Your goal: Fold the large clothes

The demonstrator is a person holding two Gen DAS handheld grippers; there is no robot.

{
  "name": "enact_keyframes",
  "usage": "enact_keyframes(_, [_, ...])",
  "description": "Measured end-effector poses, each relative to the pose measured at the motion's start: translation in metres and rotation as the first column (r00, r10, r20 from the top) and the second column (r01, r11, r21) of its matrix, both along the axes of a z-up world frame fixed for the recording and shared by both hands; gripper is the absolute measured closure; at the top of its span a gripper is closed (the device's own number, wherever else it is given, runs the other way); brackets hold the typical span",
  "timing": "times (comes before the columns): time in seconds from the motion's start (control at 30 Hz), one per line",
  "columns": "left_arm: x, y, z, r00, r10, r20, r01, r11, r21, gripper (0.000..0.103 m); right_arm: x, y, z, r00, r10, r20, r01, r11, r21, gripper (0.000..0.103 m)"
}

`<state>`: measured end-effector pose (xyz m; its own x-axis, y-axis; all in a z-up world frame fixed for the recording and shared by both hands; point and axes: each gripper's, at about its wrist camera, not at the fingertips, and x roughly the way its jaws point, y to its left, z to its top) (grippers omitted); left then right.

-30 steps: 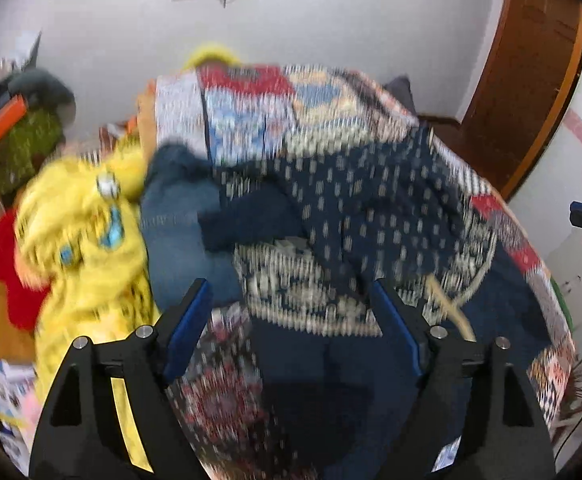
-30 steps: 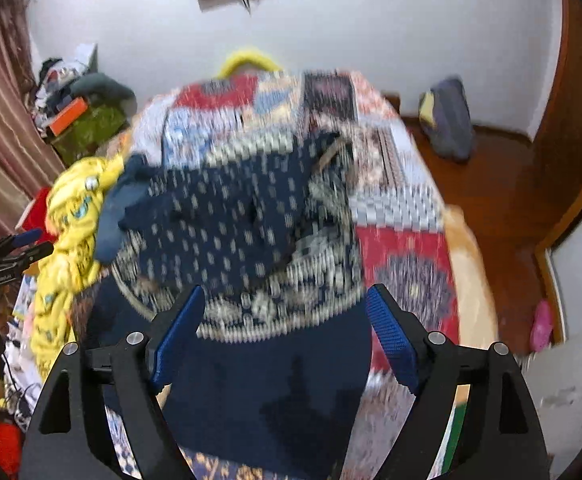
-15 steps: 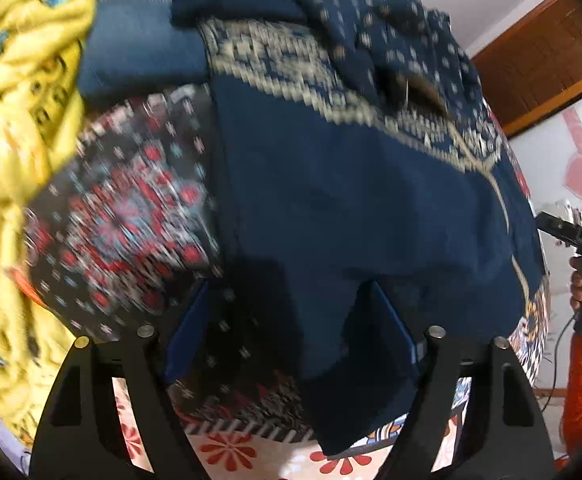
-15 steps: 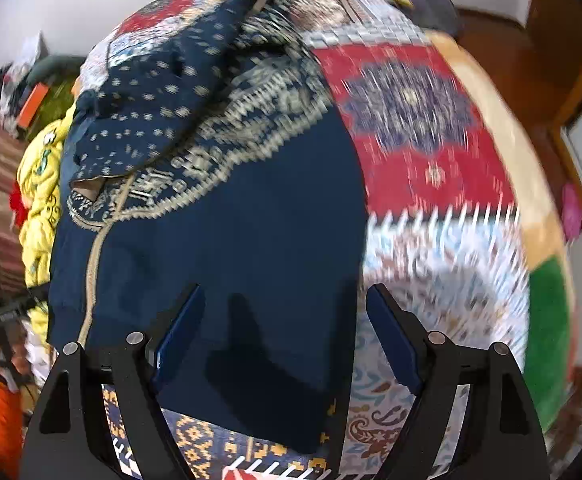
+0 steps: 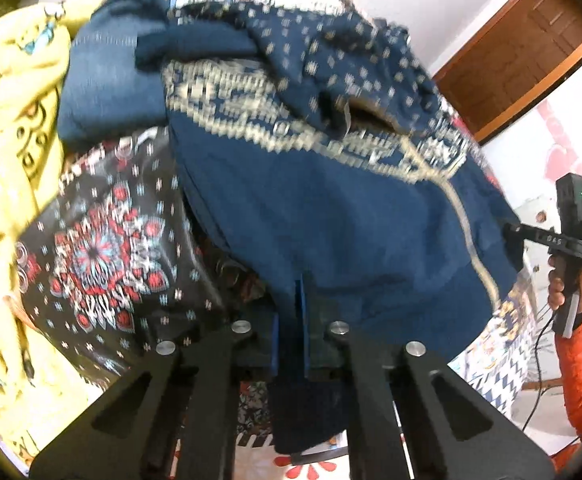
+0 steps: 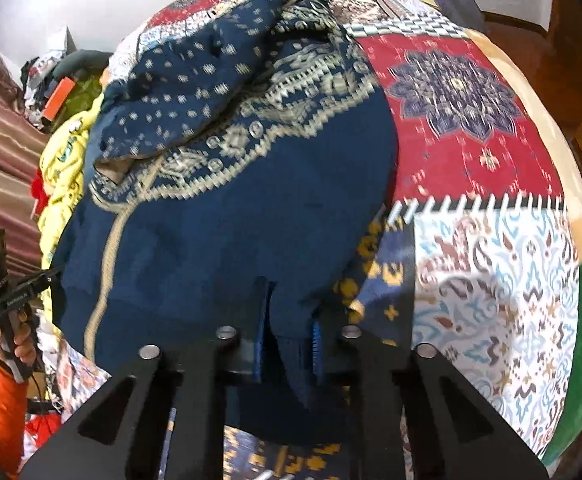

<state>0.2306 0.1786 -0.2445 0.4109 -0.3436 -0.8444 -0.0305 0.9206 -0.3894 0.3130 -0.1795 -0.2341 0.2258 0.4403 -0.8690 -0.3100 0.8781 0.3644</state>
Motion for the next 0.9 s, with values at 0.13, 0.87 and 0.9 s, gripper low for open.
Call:
enact_keyframes(0.13, [0.015, 0.008, 0.031, 0.996, 0.04, 0.079, -0.04, 0.999, 0.002, 0.098, 0.01, 0.007, 0.022, 0.997, 0.011, 0.072, -0.013, 0.999, 0.031, 0.091])
enact_keyframes(0.87, [0.214, 0.1, 0.07, 0.903, 0.341, 0.262, -0.373, 0.924, 0.082, 0.099, 0.211, 0.065, 0.094, 0.943, -0.169, 0.287, 0.136, 0.982, 0.131, 0.094])
enact_keyframes(0.9, [0.223, 0.103, 0.057, 0.906, 0.348, 0.24, -0.378, 0.921, 0.091, 0.099, 0.22, 0.068, 0.085, 0.945, -0.174, 0.275, 0.146, 0.982, 0.119, 0.094])
